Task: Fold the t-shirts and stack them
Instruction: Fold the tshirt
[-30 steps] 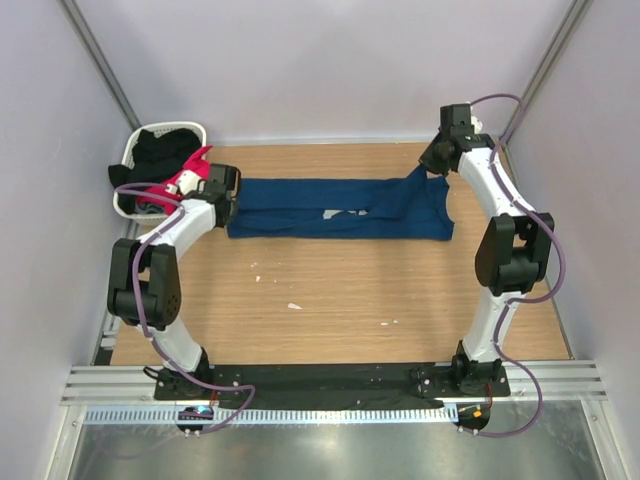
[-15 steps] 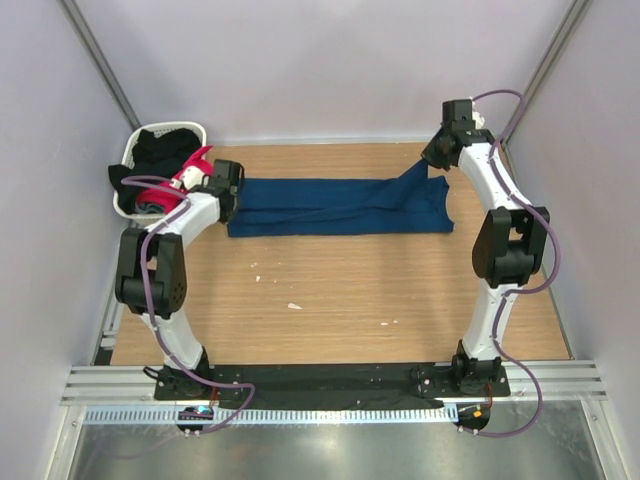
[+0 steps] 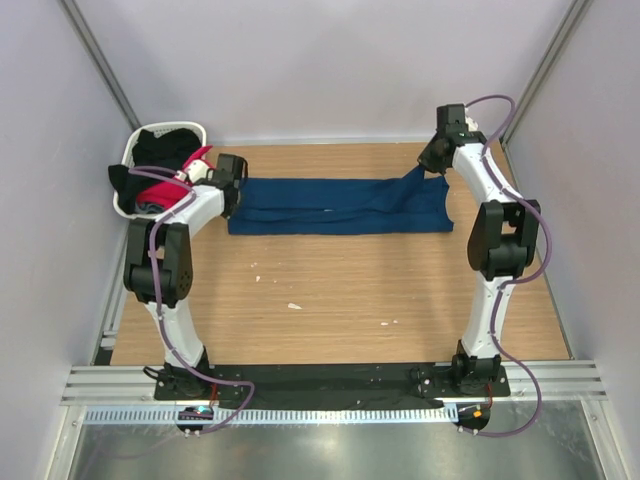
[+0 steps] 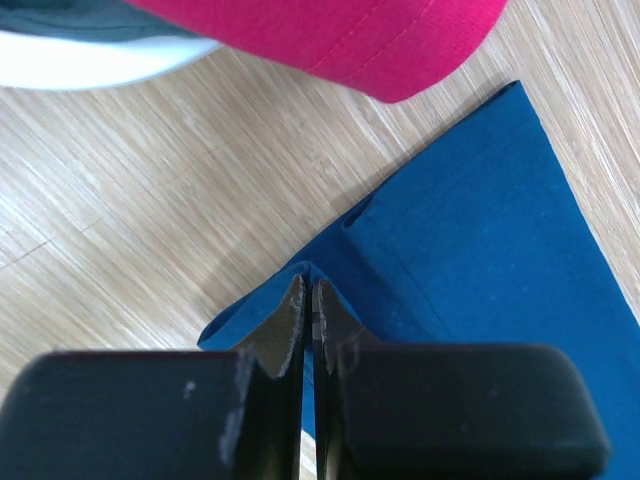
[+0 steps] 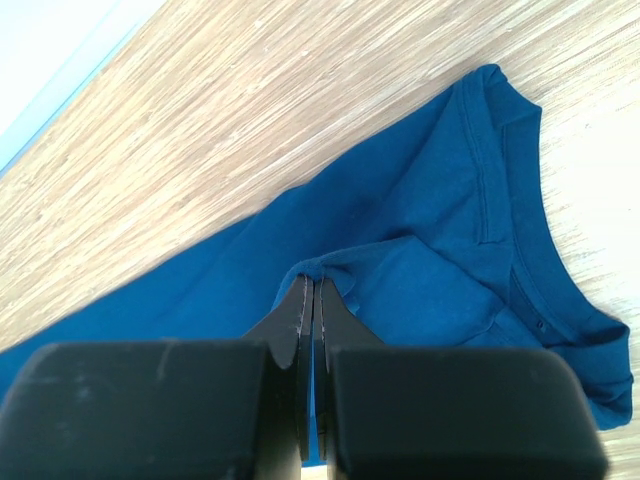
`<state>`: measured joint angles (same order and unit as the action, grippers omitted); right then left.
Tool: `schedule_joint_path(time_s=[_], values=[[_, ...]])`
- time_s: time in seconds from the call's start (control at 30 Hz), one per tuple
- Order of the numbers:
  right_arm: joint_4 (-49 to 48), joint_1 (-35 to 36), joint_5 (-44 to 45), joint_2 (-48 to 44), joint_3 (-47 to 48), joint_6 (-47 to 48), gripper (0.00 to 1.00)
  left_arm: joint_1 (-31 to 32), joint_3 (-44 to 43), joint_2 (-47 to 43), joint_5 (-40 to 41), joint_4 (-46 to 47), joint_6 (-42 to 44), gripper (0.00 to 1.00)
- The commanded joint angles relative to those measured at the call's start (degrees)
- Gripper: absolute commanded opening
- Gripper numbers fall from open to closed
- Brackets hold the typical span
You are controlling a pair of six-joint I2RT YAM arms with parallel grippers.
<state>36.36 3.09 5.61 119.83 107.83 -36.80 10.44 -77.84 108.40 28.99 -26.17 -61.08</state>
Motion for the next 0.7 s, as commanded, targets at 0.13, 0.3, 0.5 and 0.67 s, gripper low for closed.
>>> schedule_joint_path(time_s=[0.13, 0.3, 0.5, 0.67], values=[[-1.47, -0.37, 1.25, 1.46, 3.44, 1.02, 0.01, 0.02, -3.45, 1.64, 3.7, 0.16, 2.01, 0.0], [-1.47, -0.37, 0.64, 3.21, 4.31, 1.11, 0.01, -0.06, -4.24, 2.78, 3.62, 0.07, 2.28, 0.0], [-1.9, -0.37, 0.37, 4.71, 4.67, 1.29, 0.01, 0.02, -5.21, 3.84, 3.18, 0.24, 2.72, 0.0], [-1.73, -0.37, 0.37, 6.2, 5.11, 1.81, 0.01, -0.06, -6.44, 4.8, 2.56, 0.25, 3.6, 0.0]])
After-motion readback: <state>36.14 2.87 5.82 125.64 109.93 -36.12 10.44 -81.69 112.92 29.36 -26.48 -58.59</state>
